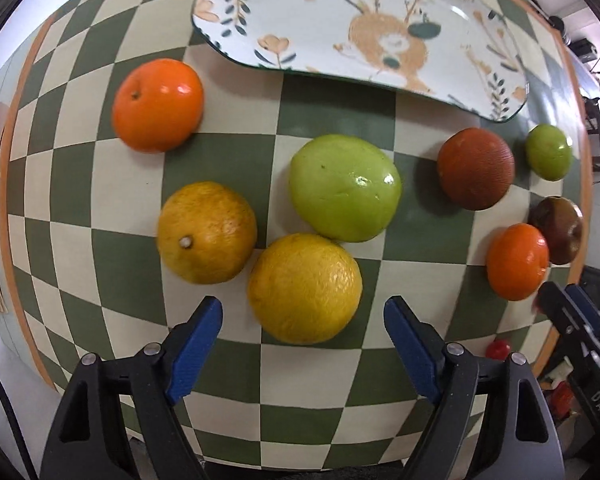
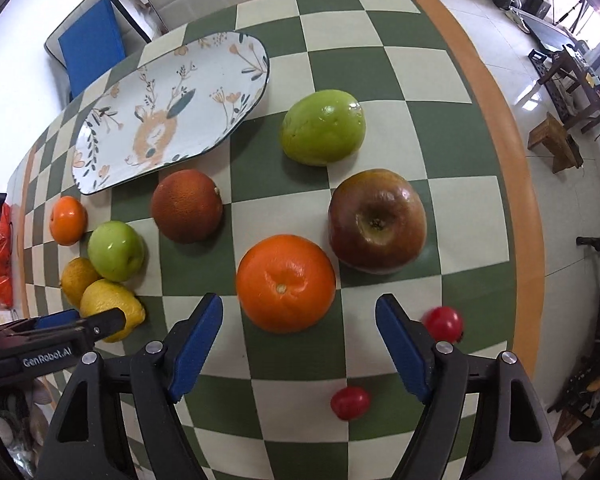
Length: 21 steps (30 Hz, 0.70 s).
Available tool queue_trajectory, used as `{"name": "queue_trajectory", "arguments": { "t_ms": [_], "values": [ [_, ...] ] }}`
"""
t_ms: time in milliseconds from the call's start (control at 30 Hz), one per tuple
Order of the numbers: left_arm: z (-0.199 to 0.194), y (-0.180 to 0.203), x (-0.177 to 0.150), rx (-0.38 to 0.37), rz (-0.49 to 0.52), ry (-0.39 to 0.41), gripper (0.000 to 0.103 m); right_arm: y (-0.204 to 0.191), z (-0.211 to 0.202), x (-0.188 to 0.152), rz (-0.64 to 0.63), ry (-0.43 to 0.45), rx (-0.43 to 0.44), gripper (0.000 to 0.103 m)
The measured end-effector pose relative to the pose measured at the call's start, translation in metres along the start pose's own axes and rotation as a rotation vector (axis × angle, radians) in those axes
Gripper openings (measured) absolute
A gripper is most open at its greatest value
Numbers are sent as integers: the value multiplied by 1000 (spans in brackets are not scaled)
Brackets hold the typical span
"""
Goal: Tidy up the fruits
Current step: 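Grasp the yellow lemon with the left tool while the right tool grasps the orange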
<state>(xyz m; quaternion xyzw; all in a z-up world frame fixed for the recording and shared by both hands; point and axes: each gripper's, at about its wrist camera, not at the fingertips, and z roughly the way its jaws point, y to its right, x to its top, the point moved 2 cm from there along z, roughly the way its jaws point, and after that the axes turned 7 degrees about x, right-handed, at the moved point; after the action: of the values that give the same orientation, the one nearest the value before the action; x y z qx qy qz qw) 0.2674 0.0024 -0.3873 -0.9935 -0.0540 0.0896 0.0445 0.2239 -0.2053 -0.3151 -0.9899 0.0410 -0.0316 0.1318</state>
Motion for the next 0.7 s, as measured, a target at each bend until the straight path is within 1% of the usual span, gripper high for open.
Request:
{"name": "queue_trajectory", "arguments": {
  "t_ms": [100, 133, 167, 200, 233, 300, 367, 467, 533, 567, 633, 700],
  "values": [
    [7, 6, 3, 17, 16, -9, 82, 1, 13, 6, 2, -30, -2, 81],
    [8, 7, 3, 12, 16, -10, 81, 1, 18, 8, 3, -41, -2, 80],
    [7, 9, 3, 9, 20, -2, 76, 1, 22, 10, 1, -53, 3, 78],
    [6, 11, 3, 31, 29, 8, 68, 0, 26, 11, 2, -63, 10, 77],
    [6, 12, 2, 56, 42, 22, 65, 0, 31, 11, 2, -82, 15, 76],
    [3, 13, 0, 65, 55, 34, 63, -2, 38, 12, 2, -100, 30, 68],
    [-1, 13, -3, 62, 57, 41, 63, -2, 41, 11, -2, -103, 35, 68],
    [-3, 8, -8, 20, 36, 24, 62, -1, 39, 6, -10, -122, 45, 67],
    [-5, 1, -17, -24, 22, 12, 62, -2, 36, -2, -9, -158, 96, 67],
    [-6, -1, -21, -44, 17, 9, 62, -3, 36, -7, -14, -168, 108, 67],
    [-4, -5, -29, -77, 19, -2, 62, -5, 36, -18, -35, -192, 109, 67],
    [7, -7, -32, -80, 30, -28, 64, -4, 38, -25, -38, -199, 103, 68]
  ]
}}
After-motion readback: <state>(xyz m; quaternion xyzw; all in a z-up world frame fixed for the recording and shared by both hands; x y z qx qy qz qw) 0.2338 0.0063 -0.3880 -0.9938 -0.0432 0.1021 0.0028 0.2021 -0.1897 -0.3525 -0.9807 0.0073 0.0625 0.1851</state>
